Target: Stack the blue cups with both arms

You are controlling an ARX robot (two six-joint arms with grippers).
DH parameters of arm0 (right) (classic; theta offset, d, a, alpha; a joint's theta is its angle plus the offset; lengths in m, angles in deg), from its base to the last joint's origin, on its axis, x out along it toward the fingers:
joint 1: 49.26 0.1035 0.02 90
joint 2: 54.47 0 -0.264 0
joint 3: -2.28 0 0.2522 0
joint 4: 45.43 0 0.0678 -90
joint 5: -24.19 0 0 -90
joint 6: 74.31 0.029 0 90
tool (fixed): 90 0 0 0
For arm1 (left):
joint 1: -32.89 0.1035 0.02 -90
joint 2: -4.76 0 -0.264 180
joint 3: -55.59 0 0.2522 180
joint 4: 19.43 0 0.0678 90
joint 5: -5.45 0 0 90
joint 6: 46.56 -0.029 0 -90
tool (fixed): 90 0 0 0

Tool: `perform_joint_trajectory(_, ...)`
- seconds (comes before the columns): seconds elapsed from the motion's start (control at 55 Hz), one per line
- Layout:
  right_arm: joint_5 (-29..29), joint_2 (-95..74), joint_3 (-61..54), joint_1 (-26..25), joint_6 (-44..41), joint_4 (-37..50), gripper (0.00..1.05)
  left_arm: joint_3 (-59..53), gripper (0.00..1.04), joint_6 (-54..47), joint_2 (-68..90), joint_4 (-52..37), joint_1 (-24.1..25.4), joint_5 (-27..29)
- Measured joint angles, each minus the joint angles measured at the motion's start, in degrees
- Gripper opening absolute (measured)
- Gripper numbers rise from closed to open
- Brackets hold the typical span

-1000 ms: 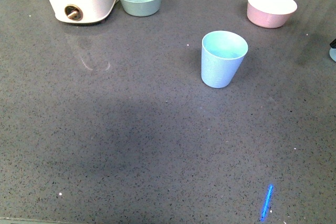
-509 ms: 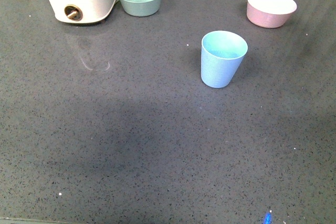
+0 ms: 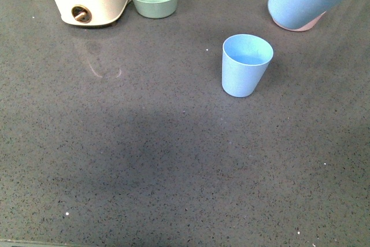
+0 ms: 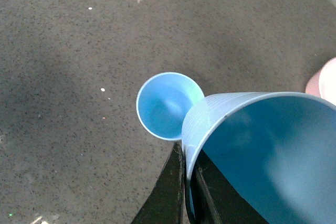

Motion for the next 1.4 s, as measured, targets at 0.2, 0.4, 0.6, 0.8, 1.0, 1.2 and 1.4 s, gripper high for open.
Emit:
perform_joint_trajectory(0.2, -2.2, -4.5, 2.8, 3.5, 1.0, 0.0, 0.02, 0.0, 0.96, 0.0, 0.0, 0.0, 0.0, 0.0)
perform_joint_trajectory(0.4, -3.8, -9.3, 5.6, 5.1, 1.2, 0.0, 0.02, 0.0, 0.96, 0.0, 0.0, 0.0, 0.0, 0.0)
perform_joint_trajectory(0.6, -4.5, -12.3, 7.0, 6.1, 1.9, 0.0, 0.02, 0.0, 0.96, 0.0, 0.0, 0.0, 0.0, 0.0)
perform_joint_trajectory(0.8, -5.2, -14.3, 7.3, 7.1, 2.2, 0.0, 0.02, 0.0, 0.96, 0.0, 0.0, 0.0, 0.0, 0.0)
perform_joint_trajectory(1.0, -5.4, -15.1, 7.3, 7.4, 2.5, 0.2, 0.02, 0.0, 0.96, 0.0, 0.0, 0.0, 0.0, 0.0)
perform_joint_trajectory(1.2, -5.5, -15.3, 7.3, 7.4, 3.5, 1.1, 0.33, 0.0, 0.96, 0.0, 0.0, 0.0, 0.0, 0.0)
perform_joint_trajectory(1.4, -4.4, -13.7, 6.3, 6.4, 3.7, 2.2, 0.67, 0.0, 0.96, 0.0, 0.0, 0.0, 0.0, 0.0)
